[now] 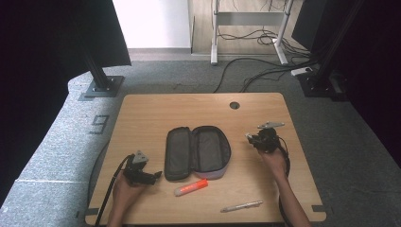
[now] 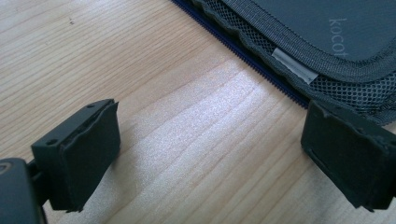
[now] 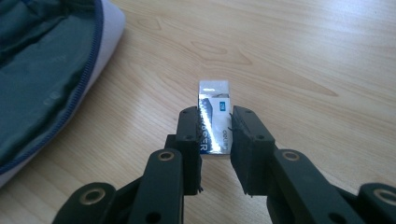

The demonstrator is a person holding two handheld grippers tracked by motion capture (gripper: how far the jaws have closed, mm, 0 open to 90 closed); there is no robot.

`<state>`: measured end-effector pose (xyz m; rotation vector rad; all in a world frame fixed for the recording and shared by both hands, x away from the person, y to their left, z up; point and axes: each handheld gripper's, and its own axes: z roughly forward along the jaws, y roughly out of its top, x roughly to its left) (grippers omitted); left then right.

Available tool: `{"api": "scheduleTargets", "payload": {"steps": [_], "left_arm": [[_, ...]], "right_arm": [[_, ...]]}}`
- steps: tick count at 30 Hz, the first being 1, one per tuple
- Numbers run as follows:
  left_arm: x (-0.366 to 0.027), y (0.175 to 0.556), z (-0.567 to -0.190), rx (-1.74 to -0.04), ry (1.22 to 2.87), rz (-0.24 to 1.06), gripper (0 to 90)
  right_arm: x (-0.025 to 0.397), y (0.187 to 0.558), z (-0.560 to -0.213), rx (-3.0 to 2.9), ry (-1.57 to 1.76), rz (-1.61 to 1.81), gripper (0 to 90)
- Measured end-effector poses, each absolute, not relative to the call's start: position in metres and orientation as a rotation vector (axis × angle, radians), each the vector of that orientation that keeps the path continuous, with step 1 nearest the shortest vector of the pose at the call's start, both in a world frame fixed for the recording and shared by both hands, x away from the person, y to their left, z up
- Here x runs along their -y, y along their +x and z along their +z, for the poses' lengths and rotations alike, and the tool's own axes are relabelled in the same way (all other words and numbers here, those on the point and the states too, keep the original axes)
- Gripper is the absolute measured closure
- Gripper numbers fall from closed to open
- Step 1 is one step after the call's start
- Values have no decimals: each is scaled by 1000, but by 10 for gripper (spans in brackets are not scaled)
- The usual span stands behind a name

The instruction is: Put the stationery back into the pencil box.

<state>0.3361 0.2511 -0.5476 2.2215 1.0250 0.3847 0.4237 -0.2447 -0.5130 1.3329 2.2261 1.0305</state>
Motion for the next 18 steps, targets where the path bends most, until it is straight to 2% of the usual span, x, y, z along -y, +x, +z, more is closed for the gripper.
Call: {"api": "scheduleTargets", "payload": {"steps": [18], "left_arm": [[-251,336,-548,-1025,2221,384,47]], "right_arm": [[227,416,-490,-2275,1240,1107,717]]}}
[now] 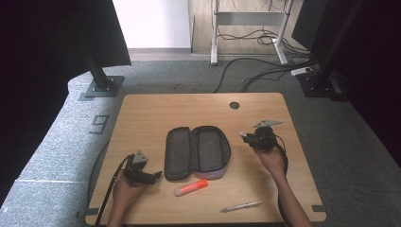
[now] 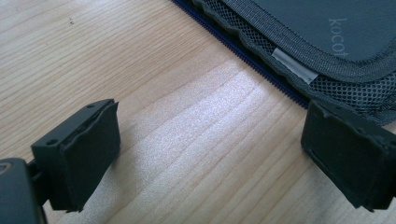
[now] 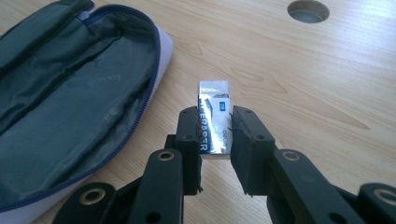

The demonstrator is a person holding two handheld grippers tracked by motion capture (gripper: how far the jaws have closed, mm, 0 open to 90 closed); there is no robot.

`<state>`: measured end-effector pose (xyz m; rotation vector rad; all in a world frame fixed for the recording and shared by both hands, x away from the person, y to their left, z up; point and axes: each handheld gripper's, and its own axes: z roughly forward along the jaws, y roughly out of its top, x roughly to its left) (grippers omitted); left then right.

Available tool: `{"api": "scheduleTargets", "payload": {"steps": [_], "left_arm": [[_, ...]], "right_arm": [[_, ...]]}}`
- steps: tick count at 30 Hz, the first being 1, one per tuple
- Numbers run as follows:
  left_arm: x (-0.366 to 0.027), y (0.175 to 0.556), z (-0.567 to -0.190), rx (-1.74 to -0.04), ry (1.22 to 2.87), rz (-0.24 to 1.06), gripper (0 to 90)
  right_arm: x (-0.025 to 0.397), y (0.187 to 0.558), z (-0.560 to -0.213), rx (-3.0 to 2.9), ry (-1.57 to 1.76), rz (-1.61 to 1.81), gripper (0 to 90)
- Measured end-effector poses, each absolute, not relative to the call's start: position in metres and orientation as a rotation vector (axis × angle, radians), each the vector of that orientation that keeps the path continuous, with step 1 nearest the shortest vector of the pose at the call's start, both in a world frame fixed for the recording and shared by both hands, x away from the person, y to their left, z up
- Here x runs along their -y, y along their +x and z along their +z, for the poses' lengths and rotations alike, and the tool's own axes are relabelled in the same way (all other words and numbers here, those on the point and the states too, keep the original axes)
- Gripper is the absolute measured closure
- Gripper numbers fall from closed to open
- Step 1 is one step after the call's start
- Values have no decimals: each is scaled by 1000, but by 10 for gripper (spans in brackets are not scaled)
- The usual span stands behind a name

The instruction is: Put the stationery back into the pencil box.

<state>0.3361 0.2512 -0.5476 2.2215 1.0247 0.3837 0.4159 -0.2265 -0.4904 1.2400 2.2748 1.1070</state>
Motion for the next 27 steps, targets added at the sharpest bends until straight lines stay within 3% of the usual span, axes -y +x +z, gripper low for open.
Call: {"api": "scheduleTargets", "payload": {"steps": [27], "left_arm": [[-251,336,-548,-1025,2221,385,47]], "right_arm": [[179,411,-475,-2348,1087,1135,717]]}}
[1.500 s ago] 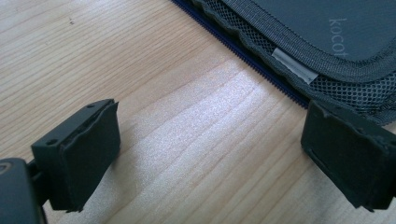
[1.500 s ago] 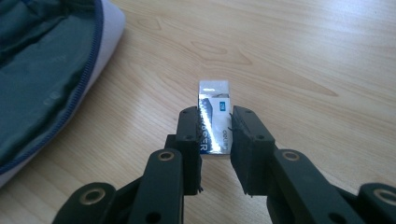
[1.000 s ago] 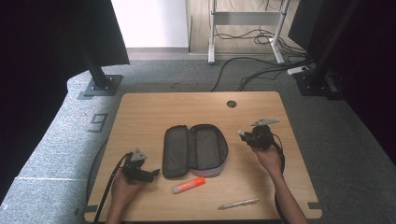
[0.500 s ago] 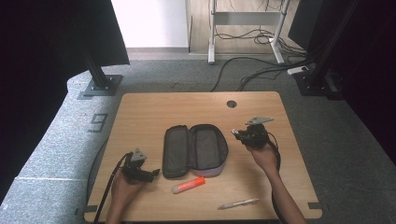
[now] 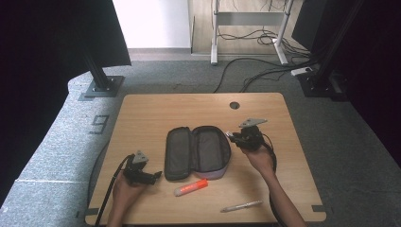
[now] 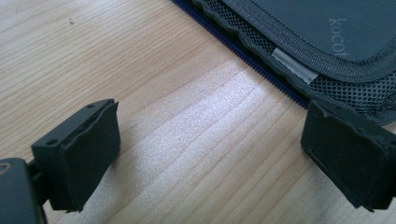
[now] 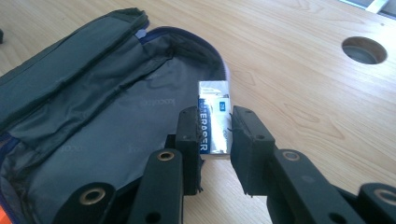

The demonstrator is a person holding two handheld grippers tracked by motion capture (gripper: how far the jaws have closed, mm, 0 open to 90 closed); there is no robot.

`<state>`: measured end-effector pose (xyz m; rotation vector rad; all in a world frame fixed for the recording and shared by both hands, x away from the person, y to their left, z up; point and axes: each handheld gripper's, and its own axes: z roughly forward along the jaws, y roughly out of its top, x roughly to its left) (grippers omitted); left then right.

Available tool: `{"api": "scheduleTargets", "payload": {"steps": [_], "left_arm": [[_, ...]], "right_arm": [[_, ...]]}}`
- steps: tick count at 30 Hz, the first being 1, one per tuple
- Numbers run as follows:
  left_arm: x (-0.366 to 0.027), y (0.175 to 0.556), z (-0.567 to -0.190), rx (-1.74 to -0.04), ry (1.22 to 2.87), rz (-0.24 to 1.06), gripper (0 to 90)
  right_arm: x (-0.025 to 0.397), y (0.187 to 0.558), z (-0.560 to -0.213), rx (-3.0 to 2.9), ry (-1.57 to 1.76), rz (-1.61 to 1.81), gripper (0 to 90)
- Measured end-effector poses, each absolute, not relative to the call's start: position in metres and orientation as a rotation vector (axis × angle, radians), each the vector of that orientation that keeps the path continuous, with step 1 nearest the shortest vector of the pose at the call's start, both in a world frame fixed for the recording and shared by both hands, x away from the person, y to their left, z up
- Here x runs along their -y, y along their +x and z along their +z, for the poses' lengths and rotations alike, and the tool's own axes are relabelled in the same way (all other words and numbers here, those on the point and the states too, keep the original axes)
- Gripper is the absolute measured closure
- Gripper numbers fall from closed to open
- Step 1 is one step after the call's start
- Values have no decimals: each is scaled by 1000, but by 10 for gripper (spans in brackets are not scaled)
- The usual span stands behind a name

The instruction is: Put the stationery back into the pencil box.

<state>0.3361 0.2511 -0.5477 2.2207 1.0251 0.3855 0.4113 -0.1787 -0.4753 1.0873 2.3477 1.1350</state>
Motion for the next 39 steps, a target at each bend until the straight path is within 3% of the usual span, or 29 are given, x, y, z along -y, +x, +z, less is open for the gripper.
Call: {"api": "scheduleTargets", "payload": {"steps": [39], "left_arm": [[-251,336,-548,-1023,2220,384,48]], "right_arm": [[102,407,-500,-2504,909,1072,717]]}}
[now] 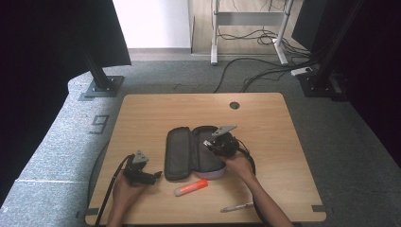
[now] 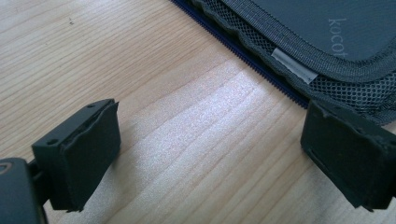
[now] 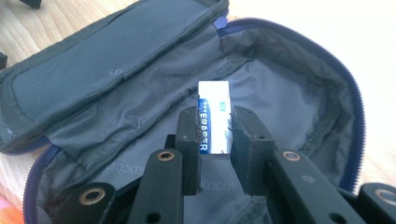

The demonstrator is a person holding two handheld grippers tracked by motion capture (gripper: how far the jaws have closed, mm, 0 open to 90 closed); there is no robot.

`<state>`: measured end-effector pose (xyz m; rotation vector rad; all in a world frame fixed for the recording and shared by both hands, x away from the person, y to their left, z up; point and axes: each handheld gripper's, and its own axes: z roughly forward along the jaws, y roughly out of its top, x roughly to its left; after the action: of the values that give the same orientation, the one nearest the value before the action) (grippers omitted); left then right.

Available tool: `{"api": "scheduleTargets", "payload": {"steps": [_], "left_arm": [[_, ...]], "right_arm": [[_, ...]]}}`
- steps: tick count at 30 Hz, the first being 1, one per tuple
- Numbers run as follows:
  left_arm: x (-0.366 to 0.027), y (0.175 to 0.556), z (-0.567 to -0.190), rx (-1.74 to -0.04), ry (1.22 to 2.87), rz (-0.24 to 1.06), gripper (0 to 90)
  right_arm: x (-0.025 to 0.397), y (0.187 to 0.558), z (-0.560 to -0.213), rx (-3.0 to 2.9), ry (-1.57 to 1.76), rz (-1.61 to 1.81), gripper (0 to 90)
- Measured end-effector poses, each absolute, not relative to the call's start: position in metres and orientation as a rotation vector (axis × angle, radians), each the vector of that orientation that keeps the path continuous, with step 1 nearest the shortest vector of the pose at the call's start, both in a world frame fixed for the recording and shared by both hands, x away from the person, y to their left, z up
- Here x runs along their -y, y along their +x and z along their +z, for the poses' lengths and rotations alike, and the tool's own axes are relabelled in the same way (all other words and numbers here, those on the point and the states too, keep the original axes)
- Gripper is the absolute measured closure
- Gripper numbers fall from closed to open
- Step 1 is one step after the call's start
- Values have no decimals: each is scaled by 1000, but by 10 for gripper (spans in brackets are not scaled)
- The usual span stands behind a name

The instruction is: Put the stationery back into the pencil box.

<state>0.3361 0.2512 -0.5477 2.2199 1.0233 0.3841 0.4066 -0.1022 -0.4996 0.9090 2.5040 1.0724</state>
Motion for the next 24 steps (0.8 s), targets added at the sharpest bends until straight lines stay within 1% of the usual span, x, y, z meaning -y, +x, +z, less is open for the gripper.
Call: {"api": "scheduleTargets", "payload": {"steps": [18,24], "left_arm": [[-251,336,-548,-1023,2220,384,49],[-251,336,-548,-1023,2221,383,49]], "right_arm": [[92,410,-520,-2575,909,990,710],[91,410,-519,-2574,898,986,603]]}}
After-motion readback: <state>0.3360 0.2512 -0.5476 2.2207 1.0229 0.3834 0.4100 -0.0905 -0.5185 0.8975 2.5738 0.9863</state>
